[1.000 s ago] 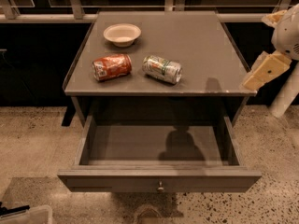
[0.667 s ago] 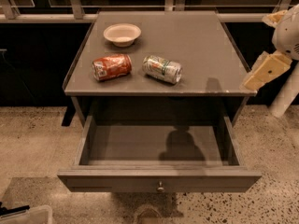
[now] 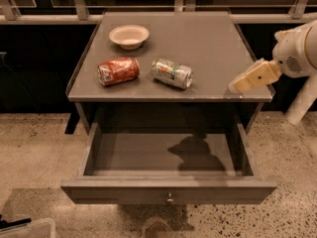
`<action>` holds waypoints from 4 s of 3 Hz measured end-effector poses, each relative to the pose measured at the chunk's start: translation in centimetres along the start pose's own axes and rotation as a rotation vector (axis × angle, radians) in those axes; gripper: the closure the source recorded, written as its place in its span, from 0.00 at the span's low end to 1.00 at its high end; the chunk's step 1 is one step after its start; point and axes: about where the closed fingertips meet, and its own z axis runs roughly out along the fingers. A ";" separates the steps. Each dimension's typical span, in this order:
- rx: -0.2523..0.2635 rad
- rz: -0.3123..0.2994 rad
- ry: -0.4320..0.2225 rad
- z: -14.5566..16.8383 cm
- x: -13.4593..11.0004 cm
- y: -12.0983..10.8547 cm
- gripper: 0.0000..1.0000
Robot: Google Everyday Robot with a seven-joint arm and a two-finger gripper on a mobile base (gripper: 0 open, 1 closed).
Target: Place 7up can into top drawer
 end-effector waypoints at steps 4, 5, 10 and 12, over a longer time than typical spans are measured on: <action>-0.059 0.180 -0.165 6.1 -3.1 1.1 0.00; -0.170 0.210 -0.203 8.0 -2.7 3.7 0.00; -0.276 0.139 -0.359 17.5 -4.8 7.5 0.00; -0.264 0.145 -0.430 19.1 -5.8 7.5 0.19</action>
Offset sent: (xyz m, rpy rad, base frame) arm 0.0771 0.0721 -0.0296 0.3180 -0.0370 0.0030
